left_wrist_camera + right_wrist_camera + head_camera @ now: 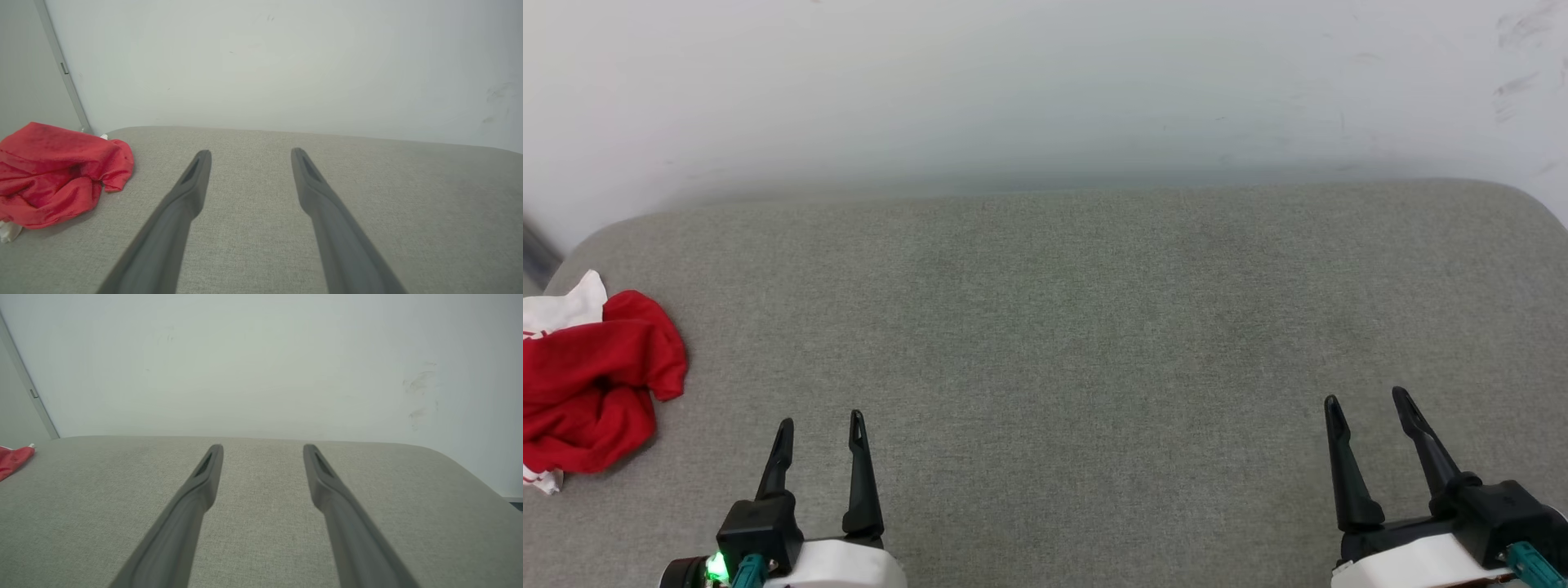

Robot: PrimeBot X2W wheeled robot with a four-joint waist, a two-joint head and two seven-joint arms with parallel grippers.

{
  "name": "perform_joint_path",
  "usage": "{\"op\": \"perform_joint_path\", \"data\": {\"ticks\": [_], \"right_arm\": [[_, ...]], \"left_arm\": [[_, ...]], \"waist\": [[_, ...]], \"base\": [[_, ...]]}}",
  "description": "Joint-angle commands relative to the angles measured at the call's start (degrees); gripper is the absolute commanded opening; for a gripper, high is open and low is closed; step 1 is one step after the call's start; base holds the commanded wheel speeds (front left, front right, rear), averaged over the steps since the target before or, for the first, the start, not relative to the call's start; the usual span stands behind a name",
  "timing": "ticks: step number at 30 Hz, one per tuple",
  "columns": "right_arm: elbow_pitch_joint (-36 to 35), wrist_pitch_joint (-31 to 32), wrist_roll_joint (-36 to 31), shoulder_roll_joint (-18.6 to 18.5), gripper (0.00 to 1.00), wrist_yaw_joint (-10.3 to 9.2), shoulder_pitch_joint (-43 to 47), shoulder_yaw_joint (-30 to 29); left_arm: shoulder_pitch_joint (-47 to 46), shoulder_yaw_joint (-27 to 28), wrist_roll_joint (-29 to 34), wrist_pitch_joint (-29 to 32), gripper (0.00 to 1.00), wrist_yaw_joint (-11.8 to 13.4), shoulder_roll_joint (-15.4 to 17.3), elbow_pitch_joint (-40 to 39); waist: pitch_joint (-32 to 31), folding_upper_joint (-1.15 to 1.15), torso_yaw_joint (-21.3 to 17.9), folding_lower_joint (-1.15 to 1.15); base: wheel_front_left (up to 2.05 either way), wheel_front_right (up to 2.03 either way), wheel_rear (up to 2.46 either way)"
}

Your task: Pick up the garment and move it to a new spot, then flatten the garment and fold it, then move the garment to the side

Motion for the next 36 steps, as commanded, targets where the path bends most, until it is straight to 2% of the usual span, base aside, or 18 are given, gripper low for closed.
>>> {"op": "perform_joint_path", "data": {"ticks": [1, 12, 26, 36], "right_arm": [[-0.4, -0.5, -1.2, -0.1, 1.0, -0.02, 0.4, 0.1], [-0.8, -1.6, -4.1, 0.0, 1.0, -0.02, 1.4, 0.4], [-0.6, -1.5, -1.5, 0.0, 1.0, -0.02, 1.5, -0.2], [-1.2, -1.5, -1.9, 0.0, 1.0, -0.03, 2.1, 0.3]], "left_arm": [[0.4, 0.0, 1.1, -0.4, 1.0, -0.3, 0.0, -0.1], [1.3, 0.1, 4.8, -1.5, 1.0, -0.2, -0.2, 0.3], [1.3, 0.0, 3.2, -1.5, 1.0, -0.1, -0.2, 1.0], [0.5, 0.4, 3.1, -1.4, 1.0, 0.7, -0.2, 1.2]], "waist": [[0.0, 0.0, 0.0, 0.0], [0.0, 0.0, 0.0, 0.0], [0.0, 0.0, 0.2, 0.0], [-0.1, 0.0, 5.3, 0.0]], "base": [[0.0, 0.0, 0.0], [0.0, 0.0, 0.0], [0.0, 0.0, 0.0], [0.0, 0.0, 0.0]]}}
